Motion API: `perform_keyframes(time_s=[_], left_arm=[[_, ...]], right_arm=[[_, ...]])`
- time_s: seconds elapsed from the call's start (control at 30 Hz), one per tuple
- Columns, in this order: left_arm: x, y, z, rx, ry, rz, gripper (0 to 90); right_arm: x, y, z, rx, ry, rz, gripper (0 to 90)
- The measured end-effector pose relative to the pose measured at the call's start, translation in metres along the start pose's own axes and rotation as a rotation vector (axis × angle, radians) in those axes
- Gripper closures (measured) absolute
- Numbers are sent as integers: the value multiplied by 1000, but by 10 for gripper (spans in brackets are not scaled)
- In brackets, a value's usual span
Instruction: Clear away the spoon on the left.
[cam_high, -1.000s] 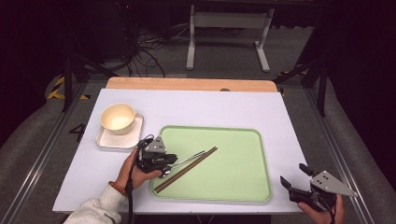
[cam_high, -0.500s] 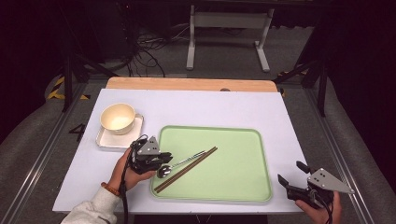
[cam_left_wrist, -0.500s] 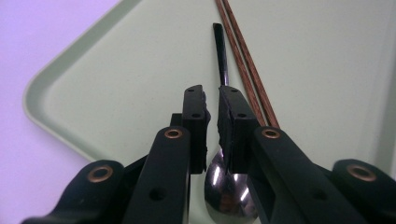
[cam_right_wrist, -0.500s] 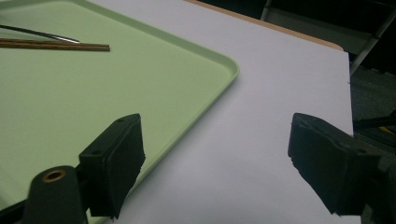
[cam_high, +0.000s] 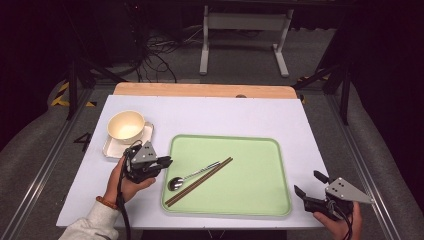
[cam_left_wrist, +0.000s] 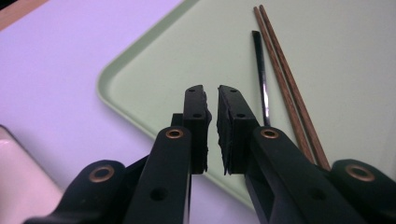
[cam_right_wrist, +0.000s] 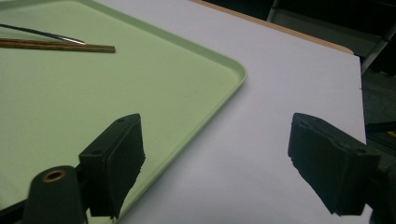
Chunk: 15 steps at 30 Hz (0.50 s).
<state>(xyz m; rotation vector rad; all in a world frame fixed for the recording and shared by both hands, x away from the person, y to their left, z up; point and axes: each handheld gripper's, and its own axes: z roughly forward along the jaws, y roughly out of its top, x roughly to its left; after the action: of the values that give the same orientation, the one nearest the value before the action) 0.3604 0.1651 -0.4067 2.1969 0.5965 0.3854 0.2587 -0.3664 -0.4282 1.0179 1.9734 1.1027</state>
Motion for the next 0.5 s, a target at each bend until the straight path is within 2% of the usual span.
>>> perform_keyframes(time_s=[0.13, 0.23, 0.37, 0.5], left_arm=[[12, -4, -13, -14, 30, -16, 826], [17, -5, -19, -23, 36, -16, 820], [29, -8, -34, -60, 70, -45, 817], [35, -12, -42, -61, 100, -57, 808]], right_arm=[[0, 1, 3, 0, 5, 0, 188], [-1, 2, 5, 4, 6, 0, 188], [0, 2, 7, 8, 9, -1, 188], [-1, 3, 9, 9, 12, -2, 188]])
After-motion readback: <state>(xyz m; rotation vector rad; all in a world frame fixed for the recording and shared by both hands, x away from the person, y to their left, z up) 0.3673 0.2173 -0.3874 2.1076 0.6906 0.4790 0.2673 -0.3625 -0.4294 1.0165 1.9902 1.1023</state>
